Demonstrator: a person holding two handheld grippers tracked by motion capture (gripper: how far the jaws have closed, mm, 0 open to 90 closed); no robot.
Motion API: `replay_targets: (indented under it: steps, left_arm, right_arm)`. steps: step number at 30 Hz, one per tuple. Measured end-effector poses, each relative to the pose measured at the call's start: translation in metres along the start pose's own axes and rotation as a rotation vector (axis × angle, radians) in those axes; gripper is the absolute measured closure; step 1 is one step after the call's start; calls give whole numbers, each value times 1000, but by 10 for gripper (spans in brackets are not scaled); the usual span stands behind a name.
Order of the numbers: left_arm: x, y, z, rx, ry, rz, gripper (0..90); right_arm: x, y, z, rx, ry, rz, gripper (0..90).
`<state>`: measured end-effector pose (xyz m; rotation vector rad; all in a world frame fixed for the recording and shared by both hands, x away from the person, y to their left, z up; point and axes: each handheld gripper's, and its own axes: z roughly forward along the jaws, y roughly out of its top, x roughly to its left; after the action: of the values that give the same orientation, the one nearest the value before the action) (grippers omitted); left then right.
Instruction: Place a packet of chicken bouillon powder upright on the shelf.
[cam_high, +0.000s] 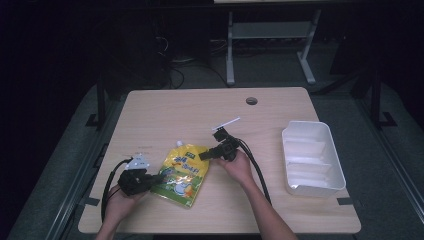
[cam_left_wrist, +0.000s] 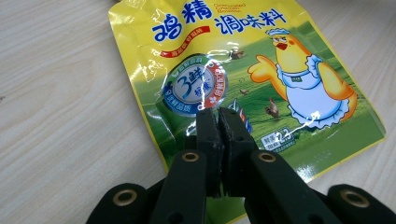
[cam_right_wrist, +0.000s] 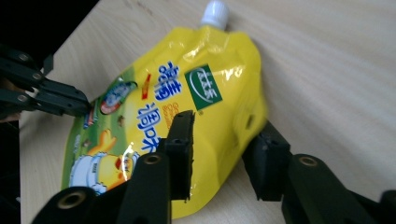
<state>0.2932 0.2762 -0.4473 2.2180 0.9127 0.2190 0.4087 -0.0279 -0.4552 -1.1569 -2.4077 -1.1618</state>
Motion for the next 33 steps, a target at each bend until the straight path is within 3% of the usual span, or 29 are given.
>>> replay_targets:
  steps: [4,6,11,14,18,20,23,24,25,29,30,31,32,33]
  left_arm:
    - [0,0,0,-5,5,1,863]
    - [1,-1,0,-8,0,-9,845]
    - [2,0,-3,-27,-14,-26,791]
    - [7,-1,-8,-75,-22,-78,668]
    - [16,-5,-17,-151,-49,-166,463]
    - [20,-7,-20,-181,-65,-190,395]
    - [24,-10,-21,-203,-114,-222,321]
    - [24,-10,-21,-209,-125,-226,301]
    - [25,-10,-20,-214,-146,-226,301]
    - [22,-8,-16,-237,-242,-230,296]
    - [20,-6,-13,-245,-289,-219,315]
    - [20,-6,-13,-245,-289,-219,351]
    - [18,-6,-13,-253,-314,-214,351]
    - [17,-5,-13,-262,-337,-206,406]
  right_arm:
    - [1,-2,15,34,5,0,692]
    - [3,0,19,36,-10,-9,791]
    - [4,1,14,10,5,-6,878]
    - [7,3,6,-31,36,-17,888]
    - [21,7,-8,-80,57,-67,890]
    - [29,10,-18,-106,73,-106,890]
    - [43,13,-32,-138,111,-161,890]
    - [52,15,-40,-150,120,-214,891]
    - [52,15,-40,-150,120,-214,891]
    - [71,17,-53,-163,156,-293,892]
    - [80,18,-57,-161,169,-331,891]
    - [80,18,-57,-161,169,-331,891]
    - [85,18,-59,-160,167,-350,892]
    - [89,18,-61,-161,166,-370,892]
